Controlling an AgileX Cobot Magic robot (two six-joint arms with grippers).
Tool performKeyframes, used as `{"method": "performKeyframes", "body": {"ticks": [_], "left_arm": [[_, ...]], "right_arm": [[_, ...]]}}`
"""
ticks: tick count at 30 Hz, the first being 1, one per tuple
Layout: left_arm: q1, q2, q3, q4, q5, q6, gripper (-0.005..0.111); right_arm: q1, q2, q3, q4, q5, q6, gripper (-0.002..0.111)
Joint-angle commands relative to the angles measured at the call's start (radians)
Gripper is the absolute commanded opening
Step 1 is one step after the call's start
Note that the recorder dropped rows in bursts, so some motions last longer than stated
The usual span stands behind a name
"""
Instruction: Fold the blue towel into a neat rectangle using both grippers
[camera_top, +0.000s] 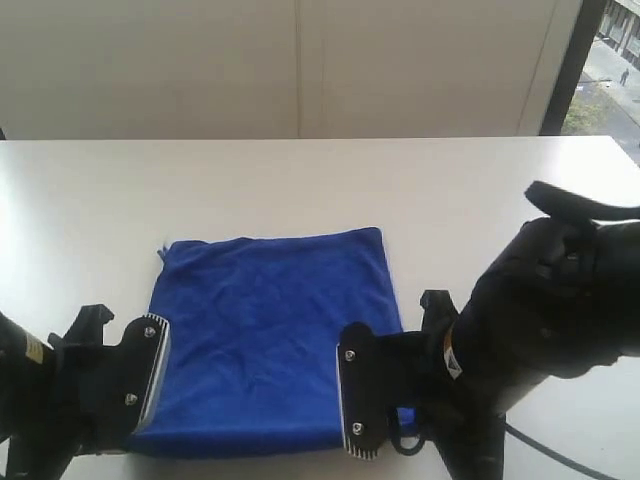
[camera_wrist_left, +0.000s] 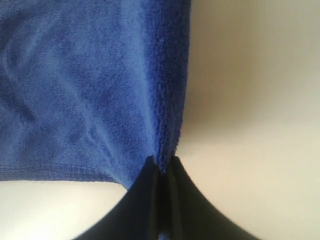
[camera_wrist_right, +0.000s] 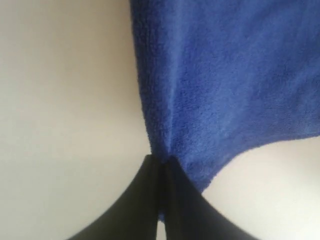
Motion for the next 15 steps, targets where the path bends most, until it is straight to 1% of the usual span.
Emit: {"method": "performKeyframes", "body": {"ticks": [1, 4, 12, 15], "left_arm": [[-0.001, -0.032, 0.005, 0.015, 0.137, 0.001, 0.000], [-0.001, -0.061, 0.005, 0.020, 0.148, 0.001, 0.000], [-0.001, -0.090, 0.005, 0.026, 0.000, 0.001, 0.000], [-0.001, -0.090, 0.005, 0.049, -0.042, 0.001, 0.000]], "right_arm": [[0.010, -0.024, -0.003, 0.001, 0.089, -0.005, 0.000], [0.010, -0.045, -0.003, 0.001, 0.091, -0.005, 0.000], [0.010, -0.064, -0.039, -0.010, 0.064, -0.031, 0.000], [0.010, -0.064, -0.065, -0.052, 0.064, -0.031, 0.000]]}}
